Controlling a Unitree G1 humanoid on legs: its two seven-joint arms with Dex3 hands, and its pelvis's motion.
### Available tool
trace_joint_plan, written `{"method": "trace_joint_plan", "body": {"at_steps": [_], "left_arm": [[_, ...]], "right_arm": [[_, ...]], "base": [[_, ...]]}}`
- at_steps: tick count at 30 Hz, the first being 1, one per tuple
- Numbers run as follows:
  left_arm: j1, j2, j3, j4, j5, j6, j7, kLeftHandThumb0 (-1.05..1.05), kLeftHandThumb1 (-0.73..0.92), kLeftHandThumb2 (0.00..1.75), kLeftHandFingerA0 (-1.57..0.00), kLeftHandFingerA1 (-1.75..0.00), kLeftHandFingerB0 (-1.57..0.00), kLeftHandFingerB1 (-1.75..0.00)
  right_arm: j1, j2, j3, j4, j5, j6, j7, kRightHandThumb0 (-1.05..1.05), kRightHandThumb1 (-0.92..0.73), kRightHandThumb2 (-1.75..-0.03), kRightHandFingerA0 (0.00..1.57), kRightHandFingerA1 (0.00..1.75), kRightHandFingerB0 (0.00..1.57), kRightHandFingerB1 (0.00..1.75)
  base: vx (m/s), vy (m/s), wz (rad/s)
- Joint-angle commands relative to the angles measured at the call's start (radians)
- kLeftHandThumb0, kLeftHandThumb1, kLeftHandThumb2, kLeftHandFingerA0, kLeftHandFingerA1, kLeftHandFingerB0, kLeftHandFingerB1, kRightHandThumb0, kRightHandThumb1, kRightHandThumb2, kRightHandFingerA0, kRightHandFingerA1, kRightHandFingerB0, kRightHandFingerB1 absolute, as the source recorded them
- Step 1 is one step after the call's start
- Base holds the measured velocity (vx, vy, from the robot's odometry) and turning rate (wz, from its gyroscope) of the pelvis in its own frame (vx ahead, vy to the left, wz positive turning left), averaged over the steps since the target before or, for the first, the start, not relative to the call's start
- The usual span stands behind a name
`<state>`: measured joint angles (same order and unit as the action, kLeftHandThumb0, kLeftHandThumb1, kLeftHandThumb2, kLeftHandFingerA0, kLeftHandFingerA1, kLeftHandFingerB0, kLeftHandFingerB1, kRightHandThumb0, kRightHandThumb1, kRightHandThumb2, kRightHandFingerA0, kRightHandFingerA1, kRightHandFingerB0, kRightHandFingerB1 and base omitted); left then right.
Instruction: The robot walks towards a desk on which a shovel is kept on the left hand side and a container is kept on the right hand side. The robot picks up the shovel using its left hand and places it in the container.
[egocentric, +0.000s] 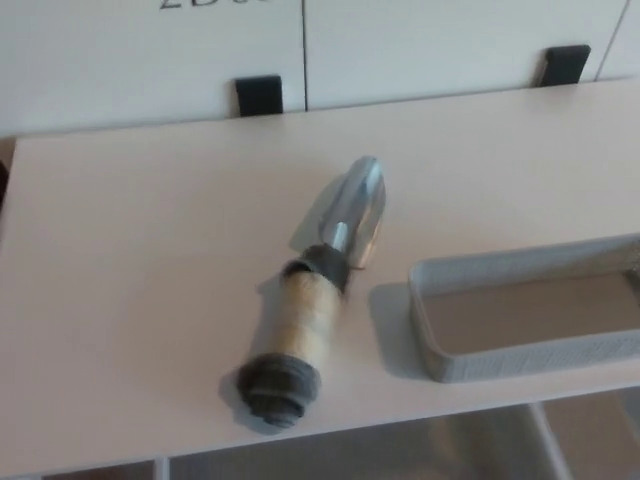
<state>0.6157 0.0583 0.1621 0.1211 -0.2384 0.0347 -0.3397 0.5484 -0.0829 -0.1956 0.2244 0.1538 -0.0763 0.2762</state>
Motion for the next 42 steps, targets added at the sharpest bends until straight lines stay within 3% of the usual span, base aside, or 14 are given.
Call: {"method": "trace_joint_plan", "body": {"at_steps": [1,11,13,14,18,19,26,27,28,29,30,33,34,42], "left_arm": [[0.005,0.013,-0.007,-0.012,0.006,-0.004,0.002,-0.29,0.53,0.64,-0.48,-0.45,-0.41,-0.41],[-0.003,0.018,-0.009,-0.015,0.011,0.000,0.018,-0.29,0.53,0.65,-0.52,-0.45,-0.41,-0.41],[-0.003,0.020,-0.012,-0.016,0.013,-0.005,0.019,-0.30,0.53,0.65,-0.51,-0.46,-0.40,-0.41],[-0.006,0.021,-0.012,-0.010,0.015,-0.013,0.019,-0.30,0.53,0.65,-0.51,-0.46,-0.41,-0.42],[-0.006,0.021,-0.013,-0.016,0.010,-0.005,0.021,-0.30,0.52,0.65,-0.52,-0.46,-0.42,-0.42],[-0.006,0.020,-0.014,-0.016,0.010,-0.005,0.022,-0.30,0.52,0.65,-0.52,-0.46,-0.42,-0.42],[-0.017,0.029,-0.021,-0.019,0.019,-0.005,0.021,-0.29,0.53,0.64,-0.51,-0.45,-0.42,-0.42],[-0.017,0.030,-0.022,-0.017,0.020,-0.009,0.018,-0.31,0.52,0.65,-0.50,-0.45,-0.42,-0.42],[-0.016,0.033,-0.025,-0.021,0.023,-0.006,0.020,-0.30,0.52,0.64,-0.49,-0.45,-0.42,-0.42],[-0.017,0.034,-0.025,-0.021,0.019,0.000,0.020,-0.30,0.52,0.64,-0.49,-0.45,-0.43,-0.42],[-0.024,0.036,-0.025,-0.021,0.015,0.008,0.019,-0.30,0.52,0.64,-0.49,-0.45,-0.43,-0.42],[-0.030,0.039,-0.026,-0.022,0.013,0.012,0.021,-0.30,0.51,0.65,-0.51,-0.46,-0.43,-0.42],[-0.034,0.040,-0.026,-0.022,0.015,0.012,0.022,-0.31,0.51,0.65,-0.50,-0.46,-0.42,-0.42],[-0.047,0.055,-0.037,-0.030,0.015,0.024,0.015,-0.35,0.50,0.67,-0.50,-0.47,-0.42,-0.43]], "right_arm": [[-0.010,-0.006,-0.010,0.021,0.013,-0.026,0.001,-0.45,-0.32,-0.75,0.90,0.68,0.58,0.58],[-0.023,-0.006,-0.010,0.050,0.020,-0.056,0.014,-0.45,-0.32,-0.75,0.89,0.68,0.59,0.58],[-0.007,-0.005,-0.005,-0.005,0.022,0.002,0.000,-0.40,-0.32,-0.75,0.86,0.68,0.58,0.58],[-0.002,-0.003,-0.005,-0.023,0.025,0.016,-0.001,-0.35,-0.42,-0.52,0.88,0.50,0.67,0.46],[-0.006,0.001,-0.007,-0.023,0.030,0.028,-0.005,-0.37,-0.41,-0.51,0.89,0.51,0.68,0.46],[-0.012,-0.001,-0.010,-0.007,0.031,0.018,0.001,-0.39,-0.31,-0.75,0.85,0.68,0.58,0.59],[-0.027,-0.004,-0.014,0.029,0.033,-0.014,0.015,-0.39,-0.31,-0.75,0.86,0.68,0.59,0.59],[-0.029,-0.003,-0.015,0.031,0.034,-0.015,0.015,-0.39,-0.40,-0.52,0.90,0.50,0.68,0.47],[-0.021,0.001,-0.017,0.027,0.037,-0.011,0.014,-0.37,-0.40,-0.51,0.89,0.50,0.68,0.47],[-0.023,0.000,-0.017,0.032,0.036,-0.015,0.015,-0.38,-0.40,-0.52,0.89,0.51,0.68,0.47],[-0.025,0.001,-0.018,0.037,0.035,-0.021,0.014,-0.40,-0.31,-0.74,0.85,0.68,0.59,0.59],[-0.030,0.004,-0.022,0.050,0.039,-0.032,0.019,-0.40,-0.31,-0.74,0.85,0.68,0.59,0.59],[-0.033,0.005,-0.021,0.051,0.037,-0.026,0.016,-0.37,-0.41,-0.52,0.88,0.51,0.67,0.46],[-0.017,0.017,-0.029,0.031,0.047,-0.013,0.008,-0.38,-0.40,-0.52,0.87,0.51,0.66,0.47]], "base": [[-0.03,0.037,0.15],[-0.04,-0.123,0.03],[-0.09,-0.424,-0.06],[-0.12,-0.455,0.19],[-0.05,-0.290,0.03],[-0.03,-0.199,-0.04],[-0.02,-0.041,-0.06],[0.05,0.120,-0.10],[0.04,0.105,0.48],[0.10,0.151,0.15],[0.09,0.132,-0.01],[-0.02,0.044,0.03],[0.00,0.000,0.00],[-0.03,-0.162,0.06]]}}
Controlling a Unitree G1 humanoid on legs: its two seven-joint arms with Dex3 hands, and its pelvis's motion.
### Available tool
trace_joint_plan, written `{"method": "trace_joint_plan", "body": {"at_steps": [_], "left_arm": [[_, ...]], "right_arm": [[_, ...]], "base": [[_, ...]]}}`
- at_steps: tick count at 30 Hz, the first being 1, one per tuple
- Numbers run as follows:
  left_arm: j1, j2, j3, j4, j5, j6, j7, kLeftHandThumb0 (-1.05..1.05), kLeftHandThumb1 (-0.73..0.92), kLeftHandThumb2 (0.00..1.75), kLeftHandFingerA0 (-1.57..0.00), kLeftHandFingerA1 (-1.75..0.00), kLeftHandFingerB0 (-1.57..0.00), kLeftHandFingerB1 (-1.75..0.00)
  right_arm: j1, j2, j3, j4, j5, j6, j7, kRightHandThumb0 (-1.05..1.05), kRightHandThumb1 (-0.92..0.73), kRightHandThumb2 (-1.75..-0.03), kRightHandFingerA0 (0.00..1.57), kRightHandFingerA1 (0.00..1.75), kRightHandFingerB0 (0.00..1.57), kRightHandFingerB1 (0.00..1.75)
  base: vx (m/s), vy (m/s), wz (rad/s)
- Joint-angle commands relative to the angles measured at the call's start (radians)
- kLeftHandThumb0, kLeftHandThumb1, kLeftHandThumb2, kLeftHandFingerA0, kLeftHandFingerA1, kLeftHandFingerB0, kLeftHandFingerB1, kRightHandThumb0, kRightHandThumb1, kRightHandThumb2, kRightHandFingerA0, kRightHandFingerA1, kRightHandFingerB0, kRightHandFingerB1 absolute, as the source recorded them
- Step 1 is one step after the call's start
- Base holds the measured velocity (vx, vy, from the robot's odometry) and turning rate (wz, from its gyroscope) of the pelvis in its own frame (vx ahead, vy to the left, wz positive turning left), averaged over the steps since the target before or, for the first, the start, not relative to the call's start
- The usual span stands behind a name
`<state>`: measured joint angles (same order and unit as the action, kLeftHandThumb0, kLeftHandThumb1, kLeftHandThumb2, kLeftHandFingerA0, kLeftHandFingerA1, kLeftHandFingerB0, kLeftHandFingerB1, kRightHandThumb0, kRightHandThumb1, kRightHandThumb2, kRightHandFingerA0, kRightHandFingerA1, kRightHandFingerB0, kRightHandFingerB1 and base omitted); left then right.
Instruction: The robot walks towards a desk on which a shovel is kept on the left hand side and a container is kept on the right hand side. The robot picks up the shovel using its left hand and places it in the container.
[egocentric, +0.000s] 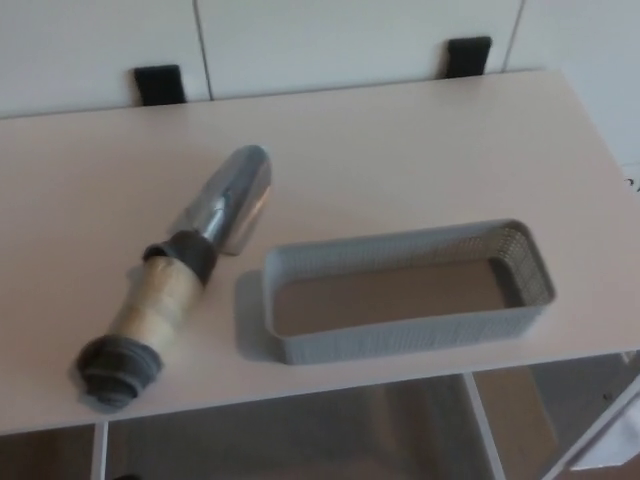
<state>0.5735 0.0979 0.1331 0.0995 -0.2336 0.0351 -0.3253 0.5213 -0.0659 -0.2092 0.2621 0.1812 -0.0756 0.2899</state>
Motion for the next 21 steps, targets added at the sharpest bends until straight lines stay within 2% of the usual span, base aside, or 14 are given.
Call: {"method": "trace_joint_plan", "body": {"at_steps": [1,5,6,8,9,10,12,13,14,17,18,19,20,21], "left_arm": [[-0.001,0.017,-0.009,-0.012,0.011,0.023,-0.001,-0.35,0.50,0.67,-0.49,-0.47,-0.42,-0.43],[-0.004,0.027,-0.022,-0.019,0.028,0.021,0.003,-0.35,0.51,0.66,-0.48,-0.46,-0.41,-0.43],[-0.005,0.032,-0.025,-0.017,0.035,0.009,0.001,-0.35,0.52,0.66,-0.48,-0.46,-0.41,-0.43],[-0.002,0.040,-0.033,-0.014,0.047,-0.006,-0.002,-0.36,0.51,0.68,-0.49,-0.47,-0.41,-0.43],[-0.001,0.043,-0.037,-0.015,0.050,-0.011,-0.005,-0.28,0.58,0.57,-0.54,-0.41,-0.45,-0.36],[0.003,0.043,-0.039,-0.019,0.051,-0.008,-0.003,-0.35,0.51,0.66,-0.50,-0.46,-0.43,-0.43],[0.004,0.046,-0.040,-0.018,0.050,-0.010,-0.006,-0.28,0.58,0.57,-0.53,-0.41,-0.45,-0.36],[0.005,0.047,-0.041,-0.021,0.049,-0.009,-0.008,-0.35,0.52,0.67,-0.49,-0.46,-0.42,-0.42],[0.003,0.048,-0.042,-0.019,0.046,-0.013,-0.015,-0.34,0.53,0.67,-0.47,-0.46,-0.40,-0.42],[-0.003,0.050,-0.043,-0.022,0.050,-0.007,-0.009,-0.36,0.51,0.67,-0.48,-0.46,-0.40,-0.42],[0.002,0.053,-0.047,-0.022,0.056,-0.014,-0.010,-0.29,0.59,0.58,-0.52,-0.40,-0.42,-0.36],[0.002,0.054,-0.049,-0.022,0.058,-0.017,-0.007,-0.29,0.59,0.58,-0.52,-0.41,-0.42,-0.36],[0.003,0.055,-0.050,-0.022,0.055,-0.013,-0.007,-0.37,0.51,0.68,-0.48,-0.46,-0.39,-0.42],[-0.002,0.053,-0.053,-0.019,0.056,-0.012,-0.006,-0.30,0.59,0.58,-0.52,-0.40,-0.42,-0.36]], "right_arm": [[0.011,0.001,-0.017,-0.004,0.023,-0.015,-0.002,-0.37,-0.40,-0.52,0.87,0.52,0.67,0.47],[0.013,0.000,-0.020,-0.006,0.023,-0.024,0.002,-0.36,-0.41,-0.51,0.87,0.51,0.67,0.47],[0.010,0.002,-0.021,0.001,0.023,-0.034,0.002,-0.38,-0.31,-0.74,0.85,0.69,0.58,0.60],[0.013,0.002,-0.019,0.000,0.020,-0.033,-0.001,-0.38,-0.31,-0.74,0.86,0.69,0.58,0.59],[0.017,0.002,-0.019,-0.005,0.022,-0.027,-0.001,-0.36,-0.41,-0.51,0.90,0.51,0.67,0.47],[0.019,0.001,-0.019,-0.003,0.021,-0.027,-0.002,-0.38,-0.41,-0.52,0.89,0.51,0.67,0.47],[0.017,0.000,-0.020,0.003,0.022,-0.029,0.000,-0.37,-0.40,-0.51,0.87,0.51,0.68,0.47],[0.016,0.000,-0.020,0.006,0.022,-0.034,0.000,-0.38,-0.40,-0.51,0.88,0.51,0.68,0.47],[0.016,-0.001,-0.019,0.005,0.023,-0.034,0.003,-0.40,-0.31,-0.75,0.85,0.69,0.58,0.60],[0.011,-0.001,-0.017,0.000,0.019,-0.027,-0.005,-0.39,-0.31,-0.75,0.84,0.69,0.58,0.60],[0.015,-0.001,-0.017,-0.001,0.022,-0.027,-0.003,-0.37,-0.31,-0.75,0.84,0.69,0.58,0.60],[0.020,0.000,-0.015,-0.010,0.022,-0.024,-0.004,-0.38,-0.31,-0.74,0.85,0.69,0.58,0.60],[0.023,0.000,-0.015,-0.017,0.022,-0.018,-0.005,-0.39,-0.30,-0.74,0.85,0.69,0.58,0.60],[0.019,-0.005,-0.017,-0.014,0.021,-0.020,-0.005,-0.39,-0.30,-0.75,0.85,0.69,0.58,0.60]], "base": [[0.02,-0.058,-0.28],[0.01,-0.089,0.05],[0.01,-0.139,0.04],[0.00,-0.059,-0.01],[0.00,0.000,0.00],[0.00,0.000,0.00],[0.00,0.000,0.00],[-0.01,0.097,-0.06],[0.01,0.122,-0.07],[-0.04,0.193,0.06],[-0.05,0.258,-0.21],[-0.02,0.188,0.17],[0.02,0.104,0.11],[0.00,0.000,0.00]]}}
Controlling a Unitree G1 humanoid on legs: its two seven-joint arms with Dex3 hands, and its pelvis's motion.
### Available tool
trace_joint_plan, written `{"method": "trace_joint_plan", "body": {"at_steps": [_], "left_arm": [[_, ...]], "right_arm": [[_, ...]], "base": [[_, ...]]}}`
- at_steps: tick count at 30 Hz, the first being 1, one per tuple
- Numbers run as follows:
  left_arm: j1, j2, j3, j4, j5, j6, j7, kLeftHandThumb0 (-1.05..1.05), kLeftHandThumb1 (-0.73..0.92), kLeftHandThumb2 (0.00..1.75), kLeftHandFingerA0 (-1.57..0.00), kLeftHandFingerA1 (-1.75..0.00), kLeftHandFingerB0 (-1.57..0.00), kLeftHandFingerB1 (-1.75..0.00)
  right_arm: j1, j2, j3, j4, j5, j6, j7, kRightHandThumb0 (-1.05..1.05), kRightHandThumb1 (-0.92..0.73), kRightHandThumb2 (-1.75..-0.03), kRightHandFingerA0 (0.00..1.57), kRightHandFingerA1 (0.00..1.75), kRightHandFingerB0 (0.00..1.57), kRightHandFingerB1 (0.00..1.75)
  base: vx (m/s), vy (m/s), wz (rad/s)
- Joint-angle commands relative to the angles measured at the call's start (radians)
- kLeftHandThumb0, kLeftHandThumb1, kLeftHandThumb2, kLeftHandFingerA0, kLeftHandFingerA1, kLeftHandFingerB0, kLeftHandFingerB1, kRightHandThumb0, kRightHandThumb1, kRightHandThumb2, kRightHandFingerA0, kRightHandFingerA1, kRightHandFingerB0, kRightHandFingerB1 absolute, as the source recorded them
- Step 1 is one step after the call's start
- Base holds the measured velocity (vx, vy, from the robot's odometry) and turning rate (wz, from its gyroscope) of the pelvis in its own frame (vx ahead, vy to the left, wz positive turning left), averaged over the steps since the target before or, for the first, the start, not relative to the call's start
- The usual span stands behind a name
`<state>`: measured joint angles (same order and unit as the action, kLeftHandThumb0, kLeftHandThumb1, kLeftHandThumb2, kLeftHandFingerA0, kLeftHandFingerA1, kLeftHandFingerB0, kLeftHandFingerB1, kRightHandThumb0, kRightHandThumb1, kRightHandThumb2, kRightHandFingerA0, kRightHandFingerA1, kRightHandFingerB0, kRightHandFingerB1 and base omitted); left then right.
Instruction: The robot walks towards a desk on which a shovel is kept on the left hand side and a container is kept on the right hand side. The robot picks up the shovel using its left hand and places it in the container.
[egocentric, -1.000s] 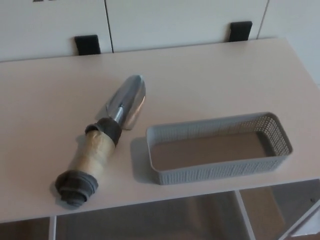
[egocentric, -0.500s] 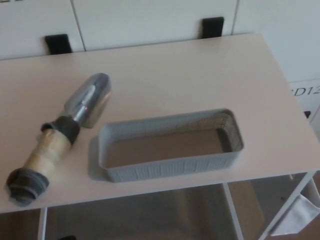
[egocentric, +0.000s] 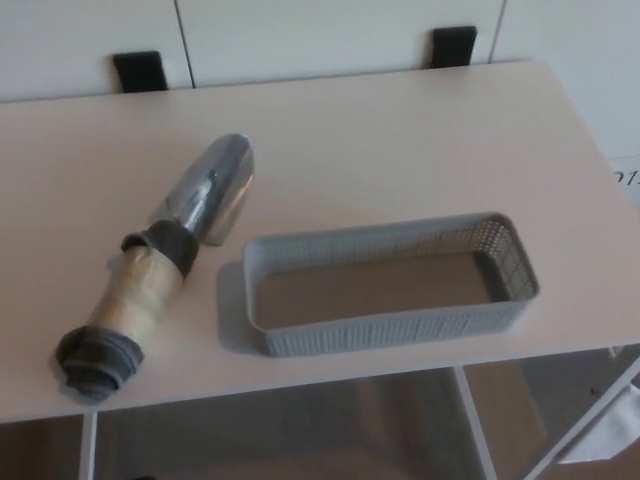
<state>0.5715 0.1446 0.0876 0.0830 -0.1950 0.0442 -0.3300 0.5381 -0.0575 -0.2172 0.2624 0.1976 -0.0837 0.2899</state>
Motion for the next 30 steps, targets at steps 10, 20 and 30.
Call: {"method": "trace_joint_plan", "body": {"at_steps": [10,20,30], "left_arm": [[0.003,0.003,0.000,-0.002,-0.002,-0.011,-0.006,-0.28,0.60,0.58,-0.51,-0.41,-0.41,-0.36],[0.023,0.109,-0.099,-0.061,0.145,-0.129,-0.057,-0.40,0.63,0.59,-0.45,-0.37,-0.33,-0.32],[0.250,0.553,0.160,-0.955,-0.512,-0.136,-0.592,-0.52,0.60,0.58,-0.44,-0.39,-0.36,-0.33]], "right_arm": [[0.000,-0.015,-0.011,0.006,0.006,-0.028,0.003,-0.40,-0.31,-0.75,0.85,0.68,0.59,0.60],[0.002,-0.020,-0.025,-0.016,0.021,-0.011,0.002,-0.33,-0.41,-0.52,0.89,0.51,0.70,0.49],[-0.023,-0.019,-0.021,-0.026,0.021,0.017,-0.008,-0.31,-0.43,-0.51,0.87,0.51,0.69,0.48]], "base": [[-0.02,-0.003,0.05],[0.00,0.000,0.00],[0.00,0.000,0.00]]}}
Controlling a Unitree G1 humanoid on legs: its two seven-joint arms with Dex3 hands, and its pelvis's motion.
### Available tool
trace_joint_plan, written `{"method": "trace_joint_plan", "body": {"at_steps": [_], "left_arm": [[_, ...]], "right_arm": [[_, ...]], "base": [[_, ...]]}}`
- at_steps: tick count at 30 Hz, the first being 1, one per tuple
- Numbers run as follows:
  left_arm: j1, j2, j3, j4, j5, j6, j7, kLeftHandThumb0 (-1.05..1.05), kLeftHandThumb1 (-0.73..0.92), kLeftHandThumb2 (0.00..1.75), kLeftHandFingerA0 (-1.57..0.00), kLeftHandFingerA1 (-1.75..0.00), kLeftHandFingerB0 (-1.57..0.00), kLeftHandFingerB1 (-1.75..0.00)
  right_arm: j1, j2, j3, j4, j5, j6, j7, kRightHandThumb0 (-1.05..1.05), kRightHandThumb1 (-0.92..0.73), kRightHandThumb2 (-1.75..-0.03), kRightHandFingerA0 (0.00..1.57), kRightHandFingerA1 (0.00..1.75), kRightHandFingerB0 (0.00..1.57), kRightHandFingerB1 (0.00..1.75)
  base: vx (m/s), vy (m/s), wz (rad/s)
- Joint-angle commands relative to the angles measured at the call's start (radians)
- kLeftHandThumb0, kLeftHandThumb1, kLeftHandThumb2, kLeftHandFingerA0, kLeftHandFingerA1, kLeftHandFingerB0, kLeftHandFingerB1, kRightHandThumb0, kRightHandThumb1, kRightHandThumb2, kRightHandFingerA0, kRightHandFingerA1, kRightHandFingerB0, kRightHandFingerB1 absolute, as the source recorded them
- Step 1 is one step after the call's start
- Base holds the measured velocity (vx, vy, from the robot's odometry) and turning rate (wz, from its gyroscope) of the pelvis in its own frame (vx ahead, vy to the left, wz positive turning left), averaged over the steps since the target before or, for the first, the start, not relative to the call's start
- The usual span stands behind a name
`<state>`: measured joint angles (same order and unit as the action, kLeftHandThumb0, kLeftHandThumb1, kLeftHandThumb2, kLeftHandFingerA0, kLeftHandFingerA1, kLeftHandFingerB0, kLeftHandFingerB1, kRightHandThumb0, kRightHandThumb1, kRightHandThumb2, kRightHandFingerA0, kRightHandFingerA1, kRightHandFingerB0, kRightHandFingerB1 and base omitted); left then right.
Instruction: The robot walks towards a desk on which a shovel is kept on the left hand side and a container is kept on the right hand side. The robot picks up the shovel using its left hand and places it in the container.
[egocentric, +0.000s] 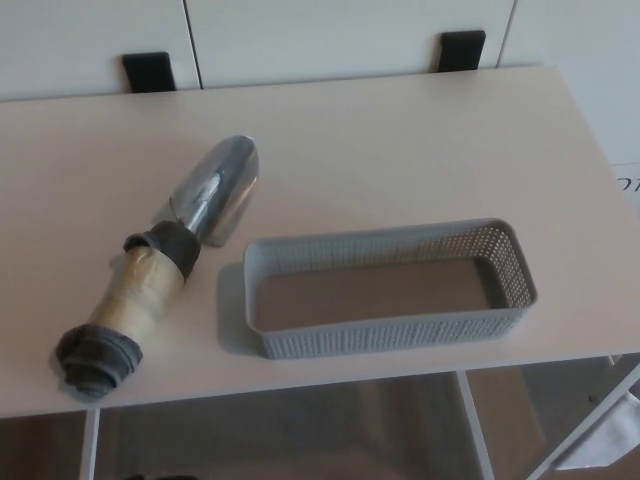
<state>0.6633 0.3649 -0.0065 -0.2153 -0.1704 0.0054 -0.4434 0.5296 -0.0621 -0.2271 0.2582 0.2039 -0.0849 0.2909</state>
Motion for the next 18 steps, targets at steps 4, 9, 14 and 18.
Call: {"method": "trace_joint_plan", "body": {"at_steps": [4,9,14,18], "left_arm": [[0.011,0.325,0.454,-0.742,-0.982,-0.127,-0.424,-0.43,0.59,0.58,-0.45,-0.42,-0.36,-0.35],[-0.247,0.350,0.571,-0.695,-1.112,-0.158,-0.217,-0.60,0.53,0.56,-0.45,-0.47,-0.31,-0.35],[-0.593,0.412,0.674,-0.559,-1.024,-0.115,0.149,-0.41,0.46,0.53,-0.60,-0.49,-0.41,-0.39],[-0.809,0.364,0.575,-0.433,-0.439,0.013,0.259,-0.51,0.39,0.68,-0.47,-0.48,-0.36,-0.43]], "right_arm": [[-0.031,-0.022,-0.010,-0.007,0.008,0.003,-0.006,-0.33,-0.43,-0.52,0.86,0.50,0.69,0.48],[-0.029,-0.029,-0.011,-0.015,0.012,0.012,-0.001,-0.33,-0.44,-0.52,0.86,0.50,0.67,0.47],[-0.057,-0.031,-0.012,-0.009,0.013,0.030,-0.011,-0.35,-0.44,-0.52,0.88,0.50,0.68,0.47],[-0.046,-0.031,-0.010,-0.029,0.011,0.028,-0.010,-0.32,-0.46,-0.52,0.84,0.51,0.65,0.47]], "base": [[0.00,0.000,0.00],[0.00,0.000,0.00],[0.00,0.000,0.00],[0.00,0.000,0.00]]}}
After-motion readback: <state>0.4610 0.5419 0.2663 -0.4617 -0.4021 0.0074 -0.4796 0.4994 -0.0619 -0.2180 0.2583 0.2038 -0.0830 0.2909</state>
